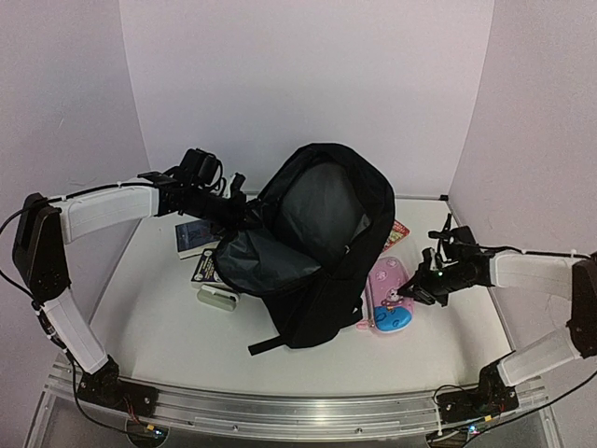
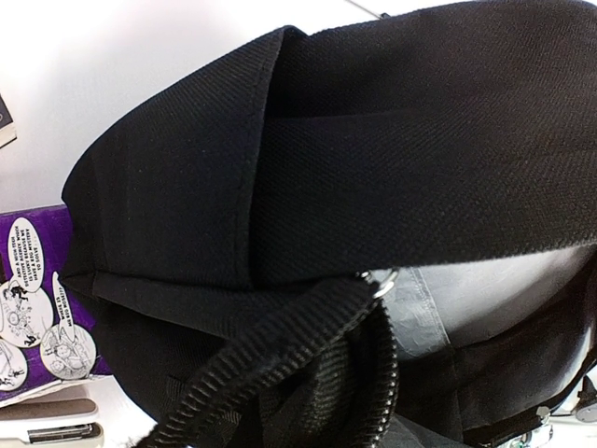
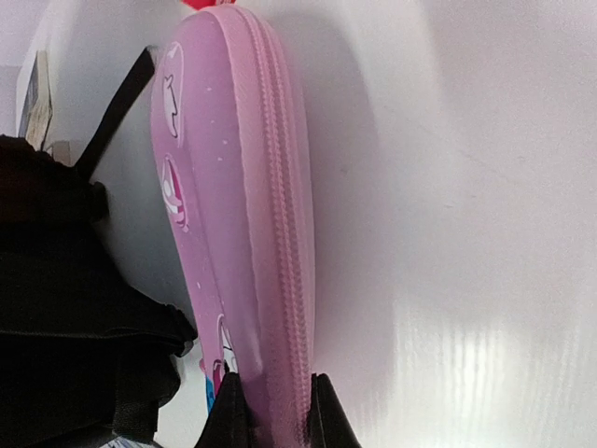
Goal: Pack the student bag
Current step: Pick up the stationery from the center of the board, then place the stationery in the student bag.
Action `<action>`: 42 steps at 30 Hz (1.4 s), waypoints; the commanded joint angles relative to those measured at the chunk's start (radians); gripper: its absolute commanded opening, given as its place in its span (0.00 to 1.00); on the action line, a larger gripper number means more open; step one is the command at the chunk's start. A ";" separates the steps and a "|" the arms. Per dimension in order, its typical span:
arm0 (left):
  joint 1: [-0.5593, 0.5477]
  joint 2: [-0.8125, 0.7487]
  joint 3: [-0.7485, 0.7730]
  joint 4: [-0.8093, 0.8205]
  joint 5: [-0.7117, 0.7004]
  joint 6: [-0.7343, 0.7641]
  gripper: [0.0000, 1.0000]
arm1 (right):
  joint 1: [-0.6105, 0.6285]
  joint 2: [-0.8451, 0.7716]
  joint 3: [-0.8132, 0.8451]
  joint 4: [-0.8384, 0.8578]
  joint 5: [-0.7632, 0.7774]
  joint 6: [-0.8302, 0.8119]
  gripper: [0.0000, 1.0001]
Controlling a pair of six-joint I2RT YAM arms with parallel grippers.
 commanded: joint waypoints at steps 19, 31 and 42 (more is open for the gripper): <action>0.003 -0.067 -0.041 0.075 0.089 0.047 0.00 | 0.134 -0.357 0.725 -0.210 0.313 0.079 0.00; 0.003 -0.053 -0.018 0.070 0.086 0.042 0.00 | 0.568 -0.050 0.962 -0.158 0.621 -0.028 0.00; 0.004 -0.059 -0.013 0.064 0.087 0.052 0.00 | 0.755 0.354 1.274 -0.512 0.978 -0.130 0.00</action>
